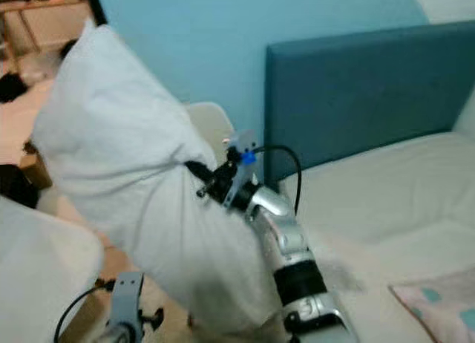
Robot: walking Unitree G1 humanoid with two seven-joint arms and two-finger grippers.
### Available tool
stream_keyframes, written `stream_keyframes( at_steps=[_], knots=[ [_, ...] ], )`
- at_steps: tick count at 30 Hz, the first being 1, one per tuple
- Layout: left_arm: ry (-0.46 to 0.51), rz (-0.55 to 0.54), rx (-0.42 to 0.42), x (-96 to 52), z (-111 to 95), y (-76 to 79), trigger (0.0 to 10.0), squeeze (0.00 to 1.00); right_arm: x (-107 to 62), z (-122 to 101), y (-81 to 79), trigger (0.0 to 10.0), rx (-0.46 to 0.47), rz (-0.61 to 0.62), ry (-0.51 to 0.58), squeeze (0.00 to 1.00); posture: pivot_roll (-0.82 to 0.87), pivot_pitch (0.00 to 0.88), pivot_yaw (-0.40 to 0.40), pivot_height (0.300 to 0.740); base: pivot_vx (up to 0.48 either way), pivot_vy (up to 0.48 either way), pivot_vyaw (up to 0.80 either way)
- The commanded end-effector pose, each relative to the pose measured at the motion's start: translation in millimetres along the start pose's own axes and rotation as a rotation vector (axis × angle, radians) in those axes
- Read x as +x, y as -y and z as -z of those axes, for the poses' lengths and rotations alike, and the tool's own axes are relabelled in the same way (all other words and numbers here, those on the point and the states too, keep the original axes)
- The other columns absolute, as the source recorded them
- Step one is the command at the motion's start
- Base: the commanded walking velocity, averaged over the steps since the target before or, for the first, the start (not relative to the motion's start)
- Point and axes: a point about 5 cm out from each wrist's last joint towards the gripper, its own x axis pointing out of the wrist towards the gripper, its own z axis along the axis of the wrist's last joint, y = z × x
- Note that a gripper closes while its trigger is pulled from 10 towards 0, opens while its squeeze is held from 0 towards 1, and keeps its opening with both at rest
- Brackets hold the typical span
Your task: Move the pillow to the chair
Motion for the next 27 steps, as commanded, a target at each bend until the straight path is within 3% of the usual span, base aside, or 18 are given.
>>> stream_keyframes(
  at_steps=[1,8,14,18,19,27],
  knots=[
    [-0.023,0.001,0.008,-2.1,8,-0.9,10.0,0.0,3.7,-16,-2.2,10.0,-0.022,-0.018,0.07,0.0,-0.07,0.048,0.037,0.74,0.266,0.0,0.0],
    [-0.002,0.002,-0.013,-0.1,1,2.0,10.0,0.0,5.1,-19,-1.5,10.0,-0.036,-0.021,0.068,0.0,-0.08,0.036,0.035,0.74,0.292,0.0,0.0],
    [0.016,0.006,-0.03,0.4,-2,2.4,10.0,0.0,5.7,-13,-4.3,10.0,-0.078,-0.033,0.022,0.0,-0.07,0.028,0.033,0.74,0.0,0.0,0.0],
    [0.001,0.006,-0.019,0.2,0,1.6,10.0,0.0,6.3,-9,-6.5,10.0,-0.097,-0.037,0.001,0.0,-0.07,0.028,0.033,0.74,0.0,-0.454,0.0],
    [0.004,-0.009,-0.048,0.1,0,0.3,10.0,0.0,7.0,-7,-8.3,10.0,-0.109,-0.037,-0.01,0.0,-0.07,0.033,0.036,0.74,0.0,-0.469,0.0],
    [0.032,-0.023,-0.066,1.3,-6,-0.1,10.0,0.0,8.4,-2,-15.3,10.0,-0.119,-0.052,-0.031,0.0,-0.07,0.044,0.034,0.74,0.0,0.0,0.1]
  ],
)
